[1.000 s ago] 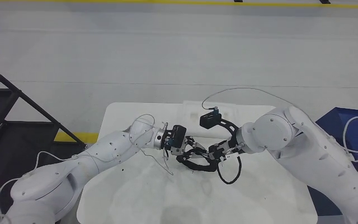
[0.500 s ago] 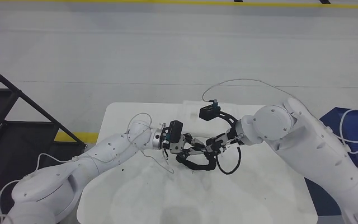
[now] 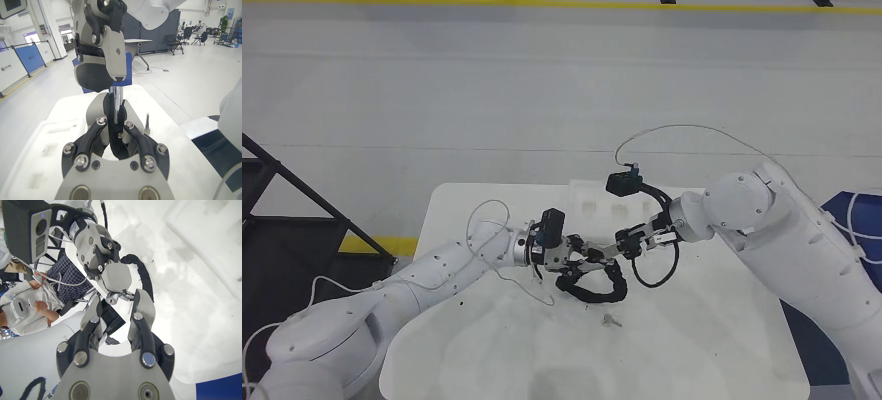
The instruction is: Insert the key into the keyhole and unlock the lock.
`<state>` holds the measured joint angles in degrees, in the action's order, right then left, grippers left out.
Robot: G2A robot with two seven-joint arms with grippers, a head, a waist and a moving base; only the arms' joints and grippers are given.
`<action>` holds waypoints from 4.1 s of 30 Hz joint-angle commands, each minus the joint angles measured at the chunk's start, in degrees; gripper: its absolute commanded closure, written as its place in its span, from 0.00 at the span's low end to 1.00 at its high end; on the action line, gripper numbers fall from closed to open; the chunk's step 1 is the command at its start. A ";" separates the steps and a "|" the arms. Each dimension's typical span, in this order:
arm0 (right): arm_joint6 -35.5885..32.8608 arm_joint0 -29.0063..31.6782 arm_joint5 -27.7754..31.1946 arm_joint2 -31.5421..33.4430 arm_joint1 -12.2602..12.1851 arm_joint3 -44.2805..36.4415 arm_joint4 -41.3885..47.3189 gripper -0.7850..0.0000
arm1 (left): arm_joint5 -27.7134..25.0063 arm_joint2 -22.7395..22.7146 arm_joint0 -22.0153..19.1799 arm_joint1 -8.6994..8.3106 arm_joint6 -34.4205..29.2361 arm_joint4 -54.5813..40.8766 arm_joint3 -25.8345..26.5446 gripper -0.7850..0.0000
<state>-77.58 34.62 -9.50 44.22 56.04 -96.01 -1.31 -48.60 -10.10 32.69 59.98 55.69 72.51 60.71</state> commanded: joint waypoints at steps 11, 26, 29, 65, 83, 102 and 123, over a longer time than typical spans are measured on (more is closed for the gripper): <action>3.57 5.65 10.93 6.70 -2.42 0.72 -4.29 0.00 | -3.40 -2.25 0.31 -0.18 -3.40 -2.16 -1.55 1.00; 4.62 16.11 21.31 12.86 -5.71 -2.98 -15.22 0.00 | -9.14 -5.28 1.20 -0.93 -9.15 0.10 -3.27 1.00; 2.79 18.08 21.63 13.59 -6.39 -2.73 -18.33 0.00 | -9.40 -5.84 1.48 -0.93 -9.40 0.59 -2.56 1.00; 0.34 28.47 14.14 16.77 -8.52 4.16 -24.60 0.00 | -9.19 -9.24 4.88 -3.20 -9.20 3.01 3.08 1.00; 10.21 25.15 46.41 12.45 -8.27 13.98 -33.50 0.00 | -9.19 -9.24 4.88 -3.20 -9.20 3.01 3.08 1.00; 17.17 20.45 51.28 4.61 -6.93 23.92 -41.17 0.64 | -9.19 -9.24 4.88 -3.20 -9.20 3.01 3.08 1.00; 19.39 18.59 54.02 3.62 -6.59 24.92 -40.67 1.00 | -9.19 -9.24 4.88 -3.20 -9.20 3.01 3.08 1.00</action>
<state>-58.76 53.06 44.48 47.15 49.68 -70.38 -42.34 -57.80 -19.34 37.57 56.78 46.49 75.52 63.79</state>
